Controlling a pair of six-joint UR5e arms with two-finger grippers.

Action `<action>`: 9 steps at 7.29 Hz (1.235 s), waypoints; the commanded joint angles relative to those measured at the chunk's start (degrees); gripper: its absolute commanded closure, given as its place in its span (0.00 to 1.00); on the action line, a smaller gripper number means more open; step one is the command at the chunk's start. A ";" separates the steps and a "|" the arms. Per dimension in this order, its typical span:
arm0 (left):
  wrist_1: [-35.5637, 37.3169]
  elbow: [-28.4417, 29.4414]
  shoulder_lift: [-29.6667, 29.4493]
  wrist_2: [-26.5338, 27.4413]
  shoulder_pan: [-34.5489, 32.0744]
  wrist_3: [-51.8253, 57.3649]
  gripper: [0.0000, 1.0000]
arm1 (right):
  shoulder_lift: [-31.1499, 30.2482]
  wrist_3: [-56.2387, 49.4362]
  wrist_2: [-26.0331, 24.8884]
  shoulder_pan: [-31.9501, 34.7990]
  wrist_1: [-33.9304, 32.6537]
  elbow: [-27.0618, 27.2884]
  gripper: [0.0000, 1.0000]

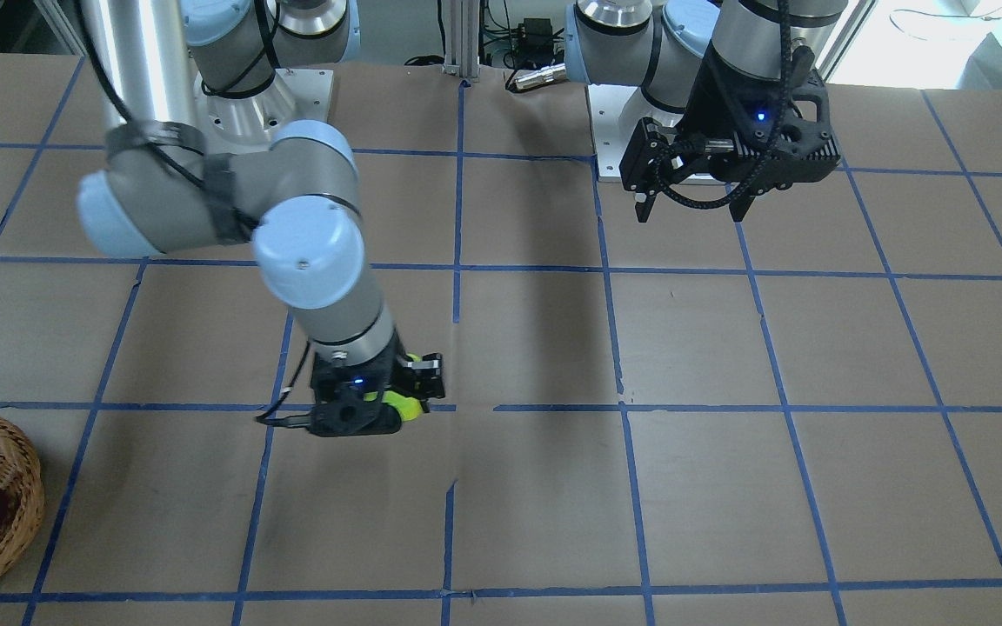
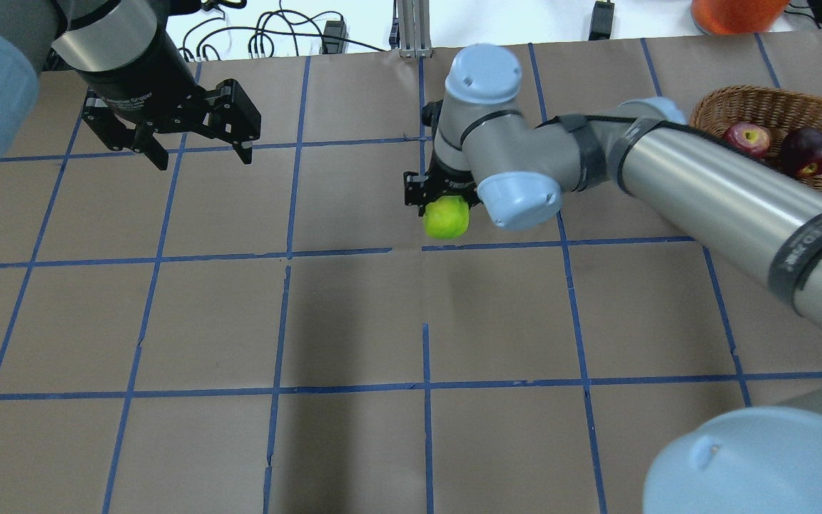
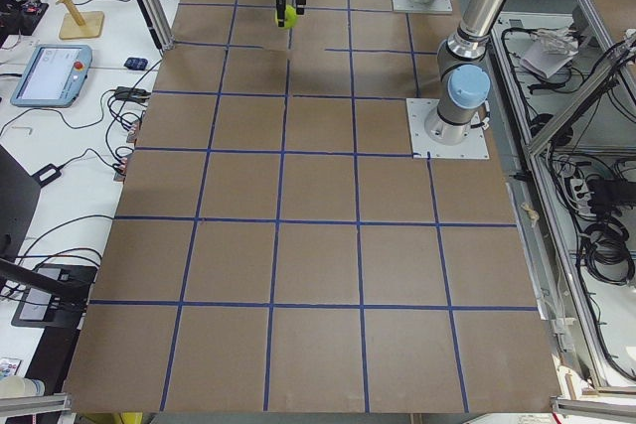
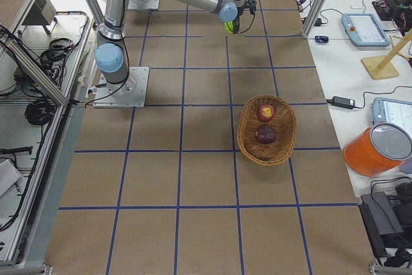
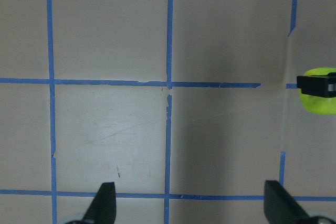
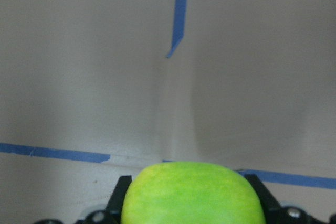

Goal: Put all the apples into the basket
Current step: 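Carry the green apple to the basket with right gripper and release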

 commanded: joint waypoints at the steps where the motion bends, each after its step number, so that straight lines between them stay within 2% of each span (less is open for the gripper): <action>1: 0.07 0.07 0.11 -0.08 0.02 0.00 0.00 | -0.68 -10.12 -2.80 -13.90 14.91 -9.67 1.00; 3: 0.07 -0.02 0.20 -0.08 0.02 0.00 0.00 | 0.89 -35.24 -6.07 -28.76 15.34 -12.86 1.00; 5: 0.07 -0.02 0.46 0.01 0.02 0.00 0.00 | 4.91 -51.66 -12.90 -38.37 9.75 -15.23 1.00; 7: 0.07 -0.02 0.37 0.01 0.02 0.00 0.00 | 11.85 -60.49 -13.64 -44.97 2.79 -16.56 1.00; 9: 0.07 -0.02 0.37 0.01 0.02 0.00 0.00 | 13.64 -63.42 -13.55 -47.10 1.18 -17.00 0.99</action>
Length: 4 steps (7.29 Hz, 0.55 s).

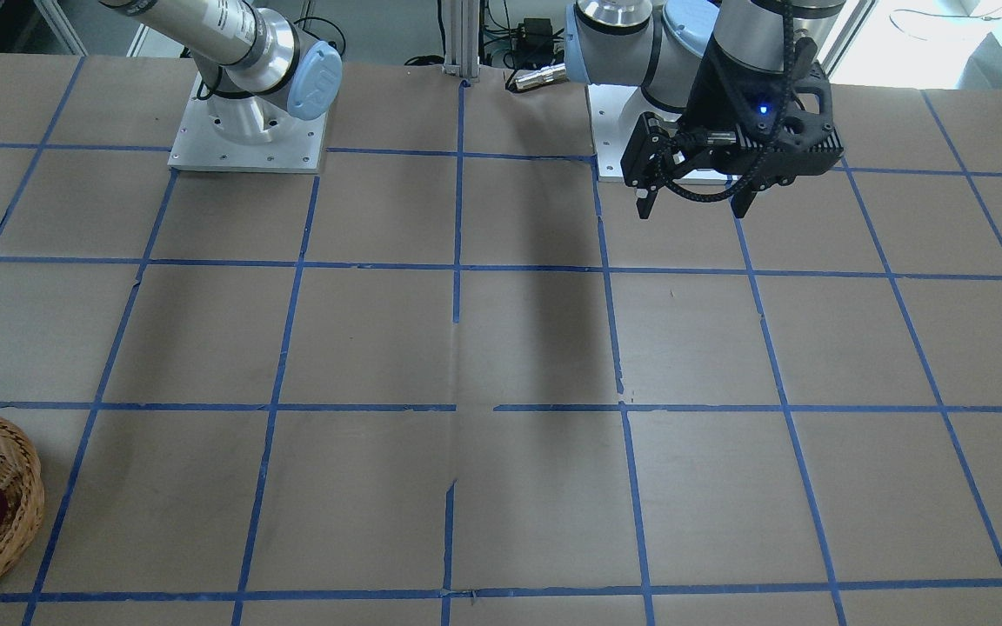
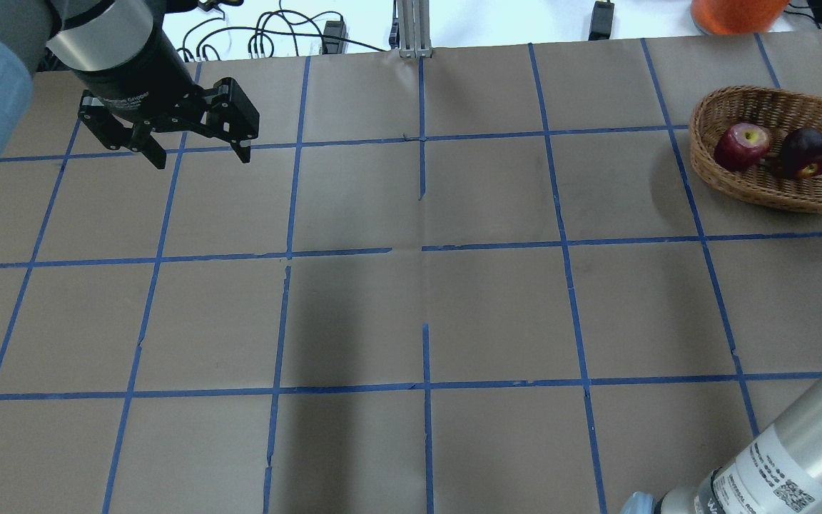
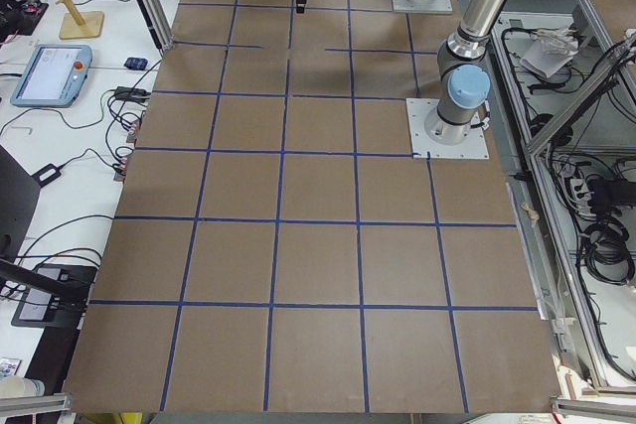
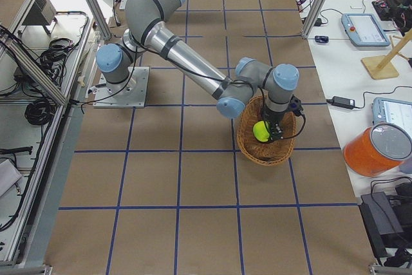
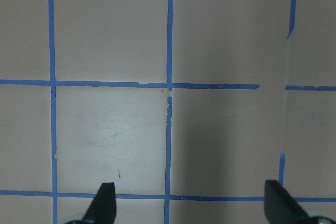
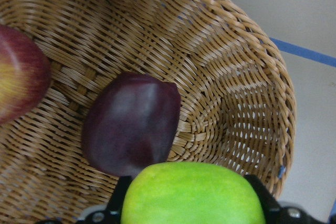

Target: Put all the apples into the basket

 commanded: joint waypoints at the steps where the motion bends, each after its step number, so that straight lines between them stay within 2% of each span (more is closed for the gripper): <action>1: 0.00 0.00 0.00 0.00 0.00 0.00 0.00 | 1.90 -1.96 0.45 -1.71 -0.94 -0.43 0.37; 2: 0.00 0.09 0.00 0.00 0.00 0.00 0.00 | 1.64 -1.96 0.80 -1.71 -0.76 -0.43 0.00; 4: 0.00 0.00 0.00 0.00 0.00 0.00 0.00 | -0.02 -1.61 0.80 -1.19 1.94 -0.43 0.00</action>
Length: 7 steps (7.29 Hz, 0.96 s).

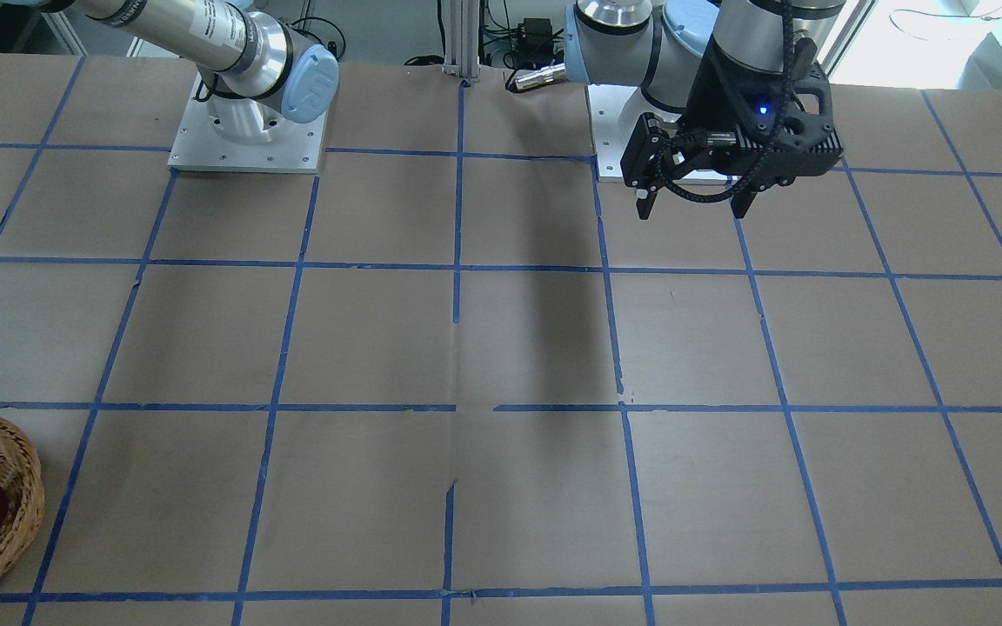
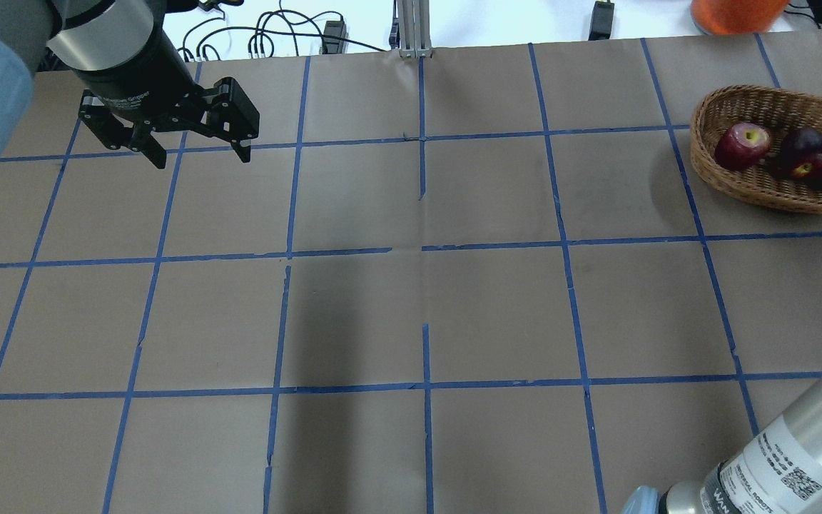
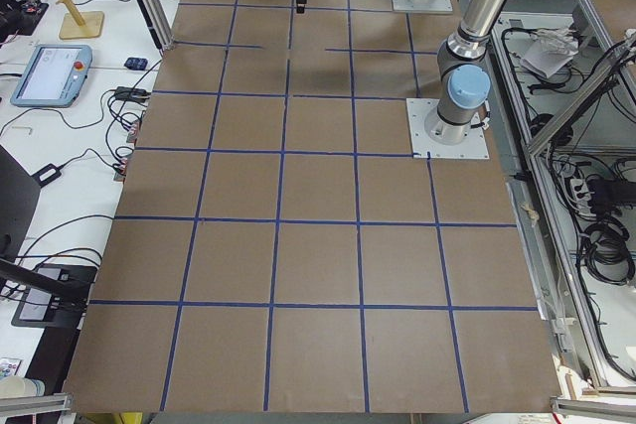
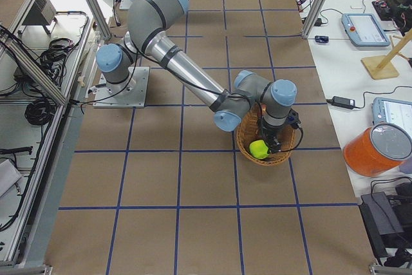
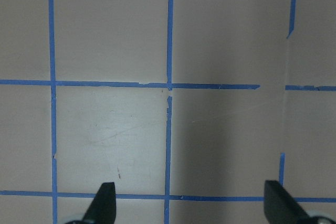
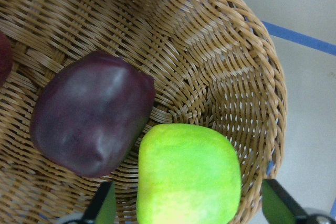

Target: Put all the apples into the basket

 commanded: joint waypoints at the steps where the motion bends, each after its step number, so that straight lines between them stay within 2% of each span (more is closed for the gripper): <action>1: 0.00 -0.02 0.00 0.00 0.00 0.00 0.00 | -4.27 1.08 0.10 1.68 3.41 0.16 0.00; 2: 0.00 -0.02 0.00 0.00 0.00 0.00 0.00 | -7.78 7.96 0.10 6.65 9.44 0.16 0.00; 4: 0.00 -0.02 0.00 0.00 0.00 0.00 0.00 | -14.46 32.95 0.19 22.17 23.39 0.25 0.00; 5: 0.00 -0.02 0.00 0.00 0.00 0.00 0.00 | -19.37 41.43 1.85 29.91 28.69 1.73 0.00; 6: 0.00 -0.02 0.00 0.00 0.00 0.00 0.00 | -23.68 46.65 5.60 34.52 30.66 4.53 0.00; 7: 0.00 -0.02 0.09 0.00 0.09 0.00 0.00 | -28.60 51.32 7.82 36.74 30.68 9.60 0.00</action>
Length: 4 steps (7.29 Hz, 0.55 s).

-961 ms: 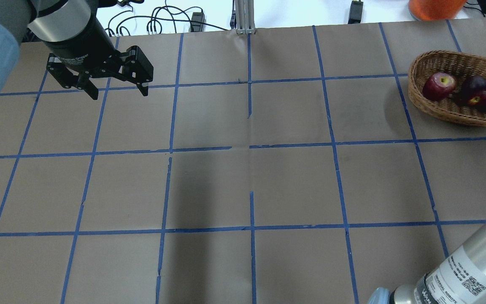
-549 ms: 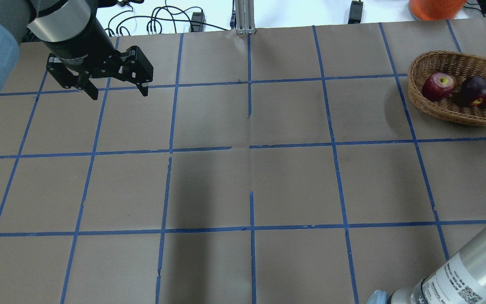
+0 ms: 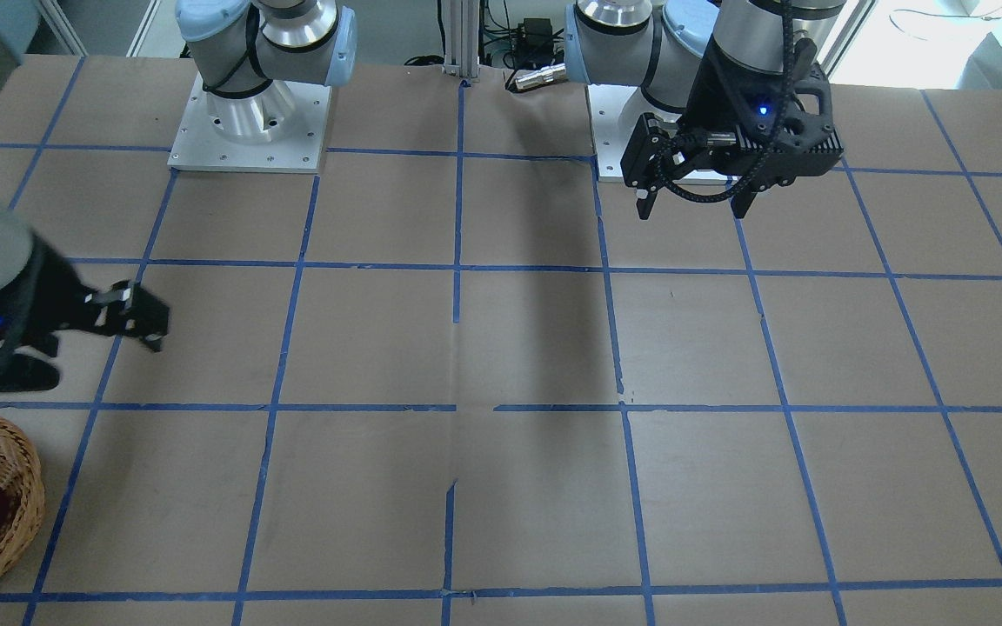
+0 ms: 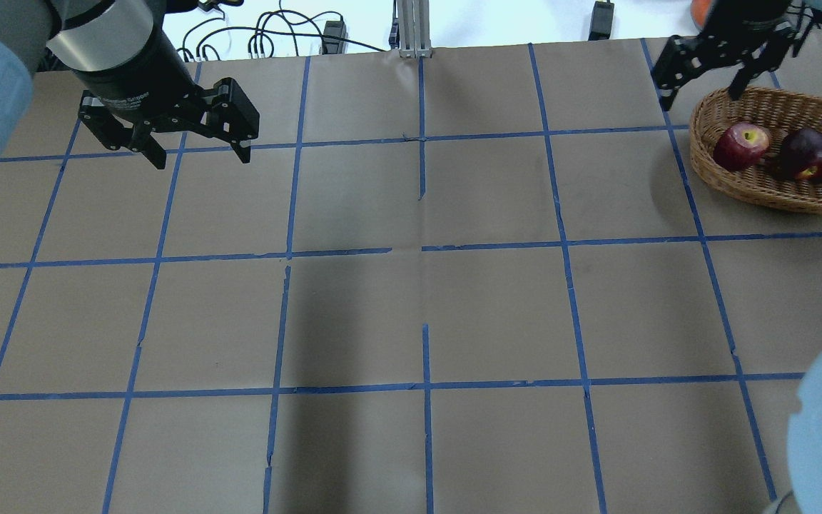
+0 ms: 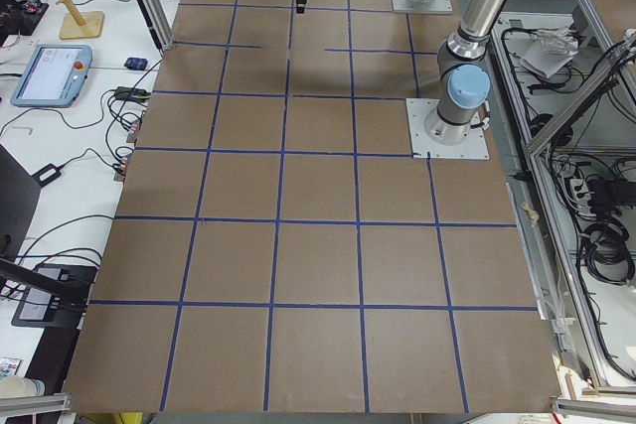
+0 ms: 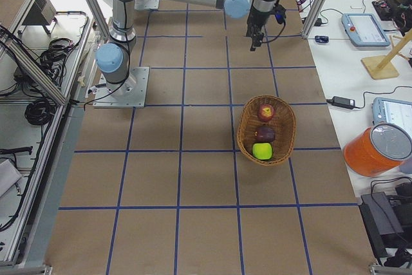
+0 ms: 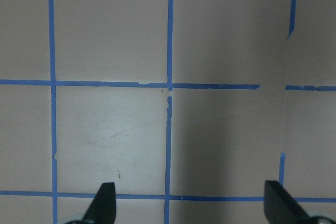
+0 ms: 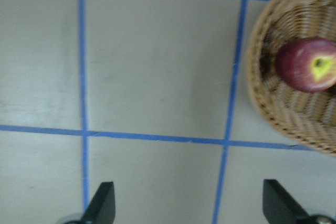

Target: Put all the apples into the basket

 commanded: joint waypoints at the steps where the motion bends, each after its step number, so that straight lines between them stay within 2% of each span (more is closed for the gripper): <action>1: 0.00 0.00 0.07 0.00 -0.01 0.00 0.00 | -8.73 8.74 3.00 6.15 -0.42 10.50 0.00; 2: 0.00 0.00 -0.02 0.00 0.07 0.00 0.00 | -8.94 7.80 2.30 6.34 -3.49 12.47 0.00; 3: 0.00 0.00 -0.02 0.00 0.07 0.00 0.00 | -9.11 6.66 2.29 6.43 -4.39 10.49 0.00; 4: 0.00 0.00 0.07 0.00 -0.01 0.00 0.00 | -8.59 6.56 2.82 7.39 -2.22 6.20 0.00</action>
